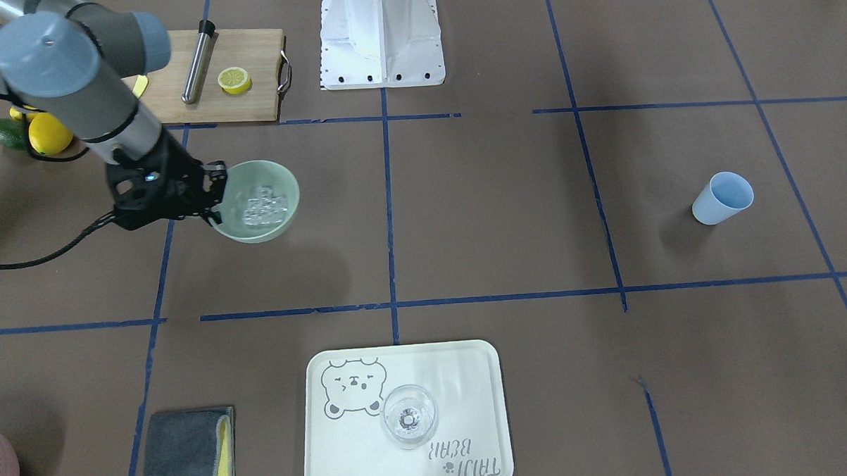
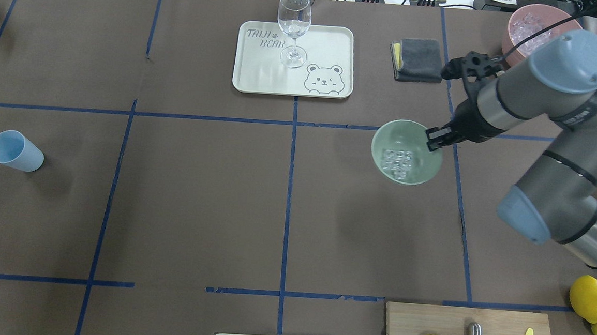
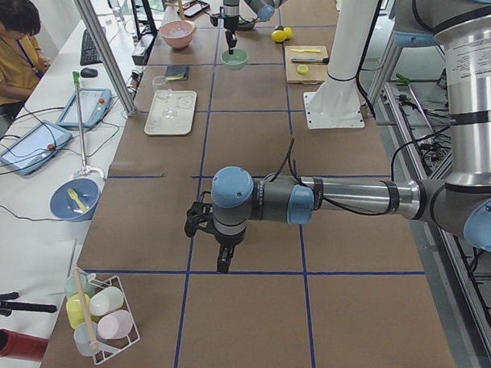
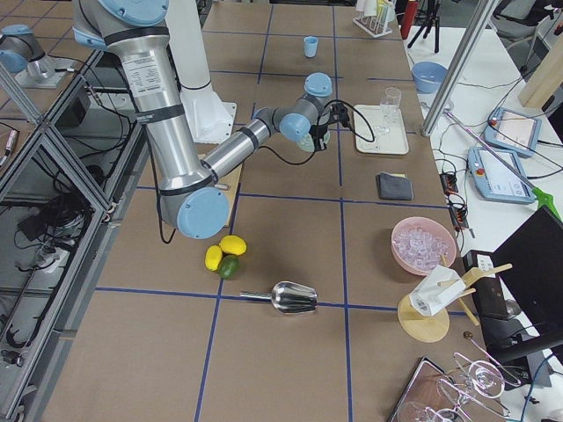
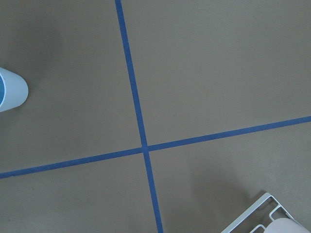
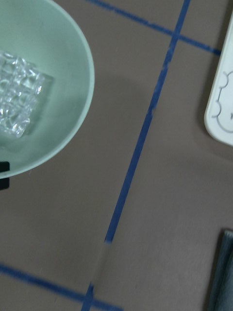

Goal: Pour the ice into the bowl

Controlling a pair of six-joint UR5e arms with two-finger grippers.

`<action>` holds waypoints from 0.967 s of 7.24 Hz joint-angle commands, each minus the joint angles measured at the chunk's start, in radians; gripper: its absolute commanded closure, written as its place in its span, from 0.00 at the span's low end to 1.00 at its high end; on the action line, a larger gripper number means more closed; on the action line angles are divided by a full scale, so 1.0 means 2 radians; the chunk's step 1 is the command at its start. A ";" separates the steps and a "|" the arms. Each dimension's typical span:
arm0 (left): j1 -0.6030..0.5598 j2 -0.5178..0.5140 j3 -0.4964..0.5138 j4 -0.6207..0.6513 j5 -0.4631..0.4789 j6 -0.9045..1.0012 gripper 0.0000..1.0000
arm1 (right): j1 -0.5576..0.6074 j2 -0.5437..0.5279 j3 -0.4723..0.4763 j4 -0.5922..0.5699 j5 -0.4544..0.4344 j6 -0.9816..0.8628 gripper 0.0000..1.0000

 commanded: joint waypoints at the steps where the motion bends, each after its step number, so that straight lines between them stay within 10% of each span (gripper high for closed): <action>1: 0.000 0.000 0.000 0.000 0.000 0.000 0.00 | 0.069 -0.117 -0.001 0.058 0.047 -0.107 1.00; 6: 0.000 0.000 -0.001 -0.001 0.000 0.001 0.00 | 0.080 -0.196 -0.136 0.296 0.056 -0.104 1.00; 7: 0.000 0.000 -0.001 -0.001 0.000 0.001 0.00 | 0.079 -0.195 -0.137 0.296 0.056 -0.104 0.68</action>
